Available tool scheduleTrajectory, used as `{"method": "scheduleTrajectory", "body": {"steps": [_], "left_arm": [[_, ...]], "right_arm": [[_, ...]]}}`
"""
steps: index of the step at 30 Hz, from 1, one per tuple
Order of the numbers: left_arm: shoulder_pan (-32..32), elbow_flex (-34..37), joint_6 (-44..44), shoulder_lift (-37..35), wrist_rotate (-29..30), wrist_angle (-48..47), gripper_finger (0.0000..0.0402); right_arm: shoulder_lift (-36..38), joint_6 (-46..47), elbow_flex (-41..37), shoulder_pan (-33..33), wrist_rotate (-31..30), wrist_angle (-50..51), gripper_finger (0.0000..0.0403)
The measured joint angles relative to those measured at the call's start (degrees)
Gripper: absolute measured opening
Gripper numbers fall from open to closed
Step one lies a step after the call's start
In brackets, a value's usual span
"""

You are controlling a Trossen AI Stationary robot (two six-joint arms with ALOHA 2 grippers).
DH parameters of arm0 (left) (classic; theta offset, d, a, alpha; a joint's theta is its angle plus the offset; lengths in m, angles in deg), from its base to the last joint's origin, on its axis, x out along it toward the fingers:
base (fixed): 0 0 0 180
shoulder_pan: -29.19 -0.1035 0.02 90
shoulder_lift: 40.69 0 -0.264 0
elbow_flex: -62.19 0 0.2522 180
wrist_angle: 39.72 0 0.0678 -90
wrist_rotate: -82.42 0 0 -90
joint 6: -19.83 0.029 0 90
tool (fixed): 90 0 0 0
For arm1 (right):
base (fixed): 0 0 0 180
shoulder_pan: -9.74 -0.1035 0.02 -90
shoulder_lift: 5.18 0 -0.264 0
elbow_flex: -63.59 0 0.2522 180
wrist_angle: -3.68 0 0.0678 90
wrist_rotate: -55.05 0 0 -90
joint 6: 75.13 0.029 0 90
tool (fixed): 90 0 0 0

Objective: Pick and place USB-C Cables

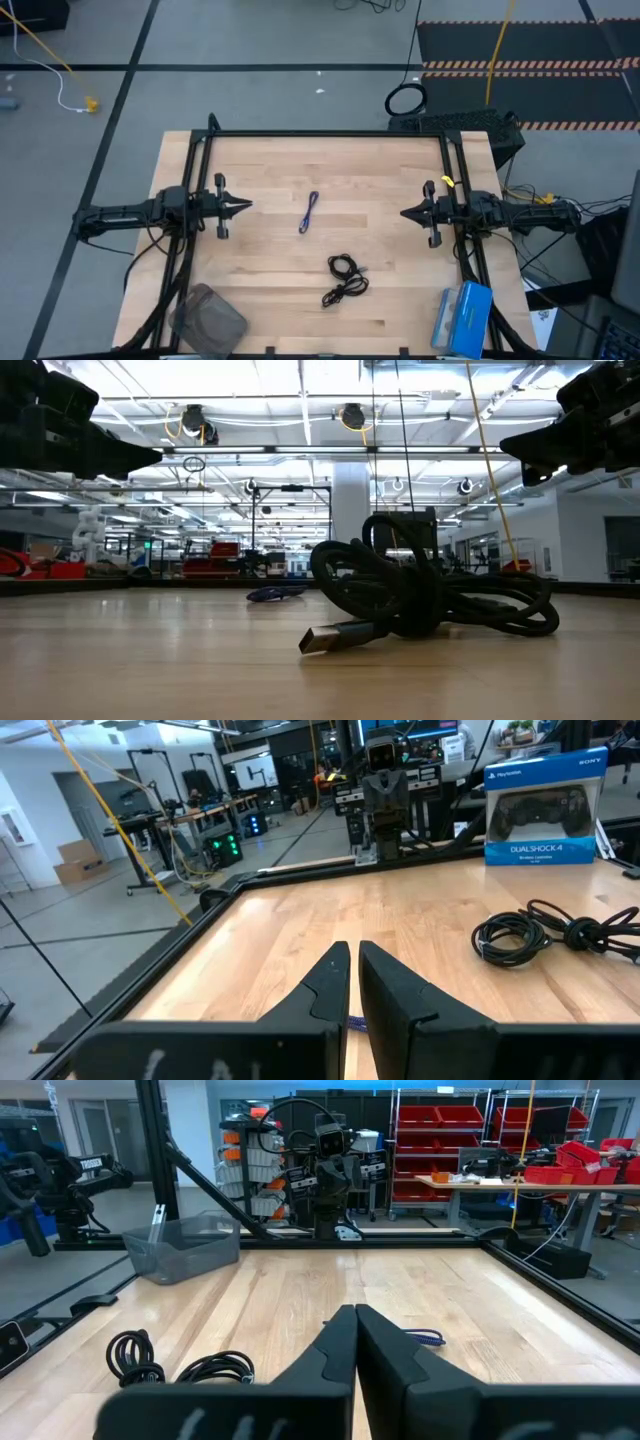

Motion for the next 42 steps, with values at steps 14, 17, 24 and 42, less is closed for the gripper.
{"method": "scheduleTrajectory", "body": {"steps": [14,17,24,42], "left_arm": [[-0.01,0.01,0.0,0.01,0.0,0.0,0.0031],[-0.01,0.01,0.0,0.01,0.02,0.0,0.0031],[0.01,0.0,0.0,0.01,0.0,0.0,0.0031],[0.0,-0.01,0.0,0.0,0.0,0.0,0.0031]], "right_arm": [[0.0,0.0,0.0,-0.01,0.01,0.0,0.0],[0.0,0.0,0.0,0.0,0.0,0.0,0.0],[0.0,0.02,0.0,0.0,0.02,0.0,0.0],[0.0,0.02,-0.02,-0.02,0.0,0.0,0.0]]}}
